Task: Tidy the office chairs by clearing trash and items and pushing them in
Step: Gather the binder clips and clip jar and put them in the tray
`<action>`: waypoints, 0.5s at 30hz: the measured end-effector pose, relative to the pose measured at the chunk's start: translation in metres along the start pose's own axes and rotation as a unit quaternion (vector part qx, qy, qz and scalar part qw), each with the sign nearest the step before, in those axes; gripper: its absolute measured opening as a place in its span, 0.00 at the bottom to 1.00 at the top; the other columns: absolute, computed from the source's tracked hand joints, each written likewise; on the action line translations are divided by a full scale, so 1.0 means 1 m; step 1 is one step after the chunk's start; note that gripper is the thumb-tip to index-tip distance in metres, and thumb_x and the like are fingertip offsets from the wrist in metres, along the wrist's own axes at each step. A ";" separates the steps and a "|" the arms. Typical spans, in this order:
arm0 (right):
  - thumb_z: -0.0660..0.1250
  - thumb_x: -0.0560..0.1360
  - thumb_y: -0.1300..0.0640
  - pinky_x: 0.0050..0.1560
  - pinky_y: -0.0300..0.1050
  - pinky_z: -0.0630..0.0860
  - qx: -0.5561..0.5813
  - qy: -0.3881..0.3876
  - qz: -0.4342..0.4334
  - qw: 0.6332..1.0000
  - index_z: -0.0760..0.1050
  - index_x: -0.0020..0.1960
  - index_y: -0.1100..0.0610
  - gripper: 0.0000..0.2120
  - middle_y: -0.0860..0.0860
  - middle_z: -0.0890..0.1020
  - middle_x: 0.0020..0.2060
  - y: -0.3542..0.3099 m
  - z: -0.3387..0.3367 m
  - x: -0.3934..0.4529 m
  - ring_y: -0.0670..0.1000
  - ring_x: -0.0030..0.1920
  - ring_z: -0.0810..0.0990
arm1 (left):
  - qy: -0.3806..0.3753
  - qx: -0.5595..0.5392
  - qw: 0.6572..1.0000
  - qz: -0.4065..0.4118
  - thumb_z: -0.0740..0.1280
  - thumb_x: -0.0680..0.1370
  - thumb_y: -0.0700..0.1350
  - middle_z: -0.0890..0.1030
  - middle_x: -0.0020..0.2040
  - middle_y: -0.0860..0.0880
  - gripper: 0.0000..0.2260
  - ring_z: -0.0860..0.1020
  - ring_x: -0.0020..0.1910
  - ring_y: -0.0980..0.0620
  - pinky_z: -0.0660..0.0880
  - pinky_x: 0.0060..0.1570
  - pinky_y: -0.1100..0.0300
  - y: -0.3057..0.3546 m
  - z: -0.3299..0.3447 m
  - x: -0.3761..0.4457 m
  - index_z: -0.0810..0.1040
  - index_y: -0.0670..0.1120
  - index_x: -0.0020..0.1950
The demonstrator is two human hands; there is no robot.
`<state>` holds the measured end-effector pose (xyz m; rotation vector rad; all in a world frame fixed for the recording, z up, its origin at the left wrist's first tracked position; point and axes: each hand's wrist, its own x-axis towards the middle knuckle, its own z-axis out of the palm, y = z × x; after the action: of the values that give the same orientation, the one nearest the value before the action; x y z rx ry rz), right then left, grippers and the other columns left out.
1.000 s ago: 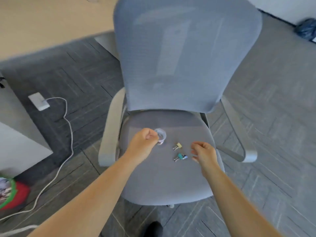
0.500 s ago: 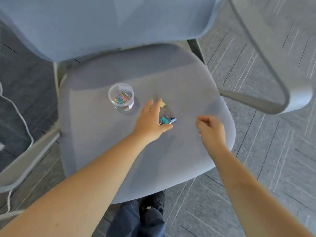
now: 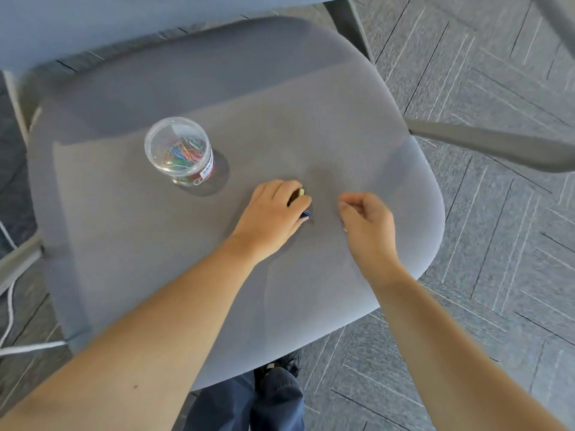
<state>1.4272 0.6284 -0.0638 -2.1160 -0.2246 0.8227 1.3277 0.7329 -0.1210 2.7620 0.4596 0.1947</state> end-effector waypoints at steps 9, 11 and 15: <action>0.60 0.74 0.63 0.26 0.24 0.67 0.010 -0.014 0.010 1.000 0.74 0.51 0.55 0.08 0.45 0.73 0.34 -0.026 0.007 -0.006 0.42 0.33 0.72 | -0.059 -0.082 0.976 -0.191 0.63 0.71 0.48 0.76 0.34 0.39 0.10 0.66 0.15 0.44 0.52 0.21 0.72 -0.003 -0.041 -0.039 0.73 0.41 0.38; 0.60 0.74 0.64 0.23 0.25 0.66 0.004 -0.033 0.001 0.999 0.72 0.49 0.54 0.07 0.46 0.72 0.33 -0.040 0.018 -0.013 0.41 0.29 0.73 | -0.010 -0.116 0.953 -0.280 0.60 0.75 0.50 0.77 0.44 0.37 0.14 0.77 0.28 0.36 0.65 0.27 0.58 -0.004 -0.061 -0.049 0.74 0.39 0.47; 0.61 0.74 0.62 0.30 0.25 0.67 -0.038 -0.086 -0.026 0.995 0.73 0.56 0.57 0.10 0.51 0.77 0.45 -0.078 0.048 -0.026 0.45 0.39 0.75 | 0.036 -0.206 0.892 -0.401 0.59 0.78 0.48 0.72 0.43 0.44 0.10 0.75 0.45 0.37 0.65 0.40 0.58 -0.014 -0.103 -0.069 0.72 0.41 0.48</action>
<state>1.3864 0.6977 -0.0125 -2.1009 -0.4061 0.9800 1.2397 0.7538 -0.0350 1.9603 1.3463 0.1591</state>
